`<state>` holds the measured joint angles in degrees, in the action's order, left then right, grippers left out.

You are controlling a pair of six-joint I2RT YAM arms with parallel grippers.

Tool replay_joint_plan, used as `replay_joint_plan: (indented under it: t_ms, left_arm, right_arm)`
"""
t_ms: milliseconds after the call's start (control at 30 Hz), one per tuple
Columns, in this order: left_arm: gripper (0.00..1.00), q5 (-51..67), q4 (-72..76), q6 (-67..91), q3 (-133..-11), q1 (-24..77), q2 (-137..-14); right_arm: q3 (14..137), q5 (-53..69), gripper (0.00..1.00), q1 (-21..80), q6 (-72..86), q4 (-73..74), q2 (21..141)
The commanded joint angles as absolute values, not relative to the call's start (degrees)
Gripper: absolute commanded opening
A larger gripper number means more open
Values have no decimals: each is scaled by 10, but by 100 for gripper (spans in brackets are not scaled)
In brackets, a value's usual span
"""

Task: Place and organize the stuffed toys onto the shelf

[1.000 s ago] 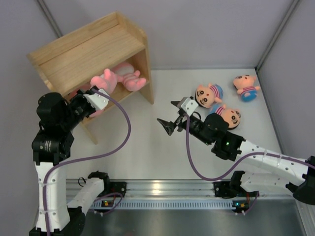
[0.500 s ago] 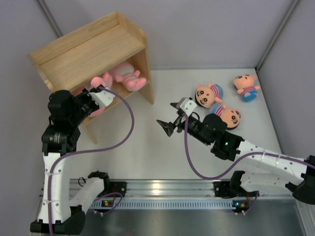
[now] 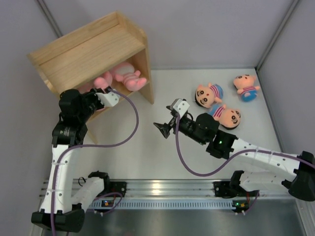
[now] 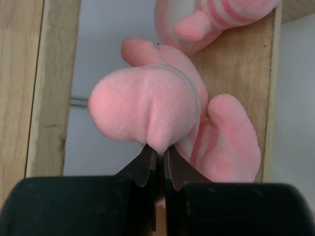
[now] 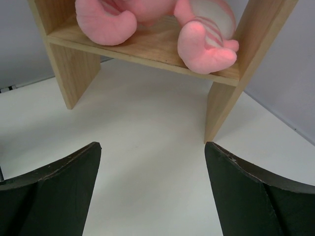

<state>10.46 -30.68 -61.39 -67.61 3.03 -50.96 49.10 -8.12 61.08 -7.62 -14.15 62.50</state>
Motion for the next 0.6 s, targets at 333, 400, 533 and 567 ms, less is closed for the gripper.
replay_joint_plan:
  t_ms: [333, 400, 533, 567]
  left_arm:
    - [7, 147, -266, -596, -652, 36, -482]
    - [7, 130, -267, -580, -663, 36, -487]
    - [5, 106, -267, -546, -686, 36, -508]
    - [5, 105, -266, -540, -691, 36, -511]
  right_arm:
    - [569, -63, 86, 617, -26, -209, 706]
    - [598, -52, 85, 616, 20, -241, 764]
    - [704, -30, 81, 616, 94, -308, 872]
    - [727, -32, 79, 616, 102, -313, 916]
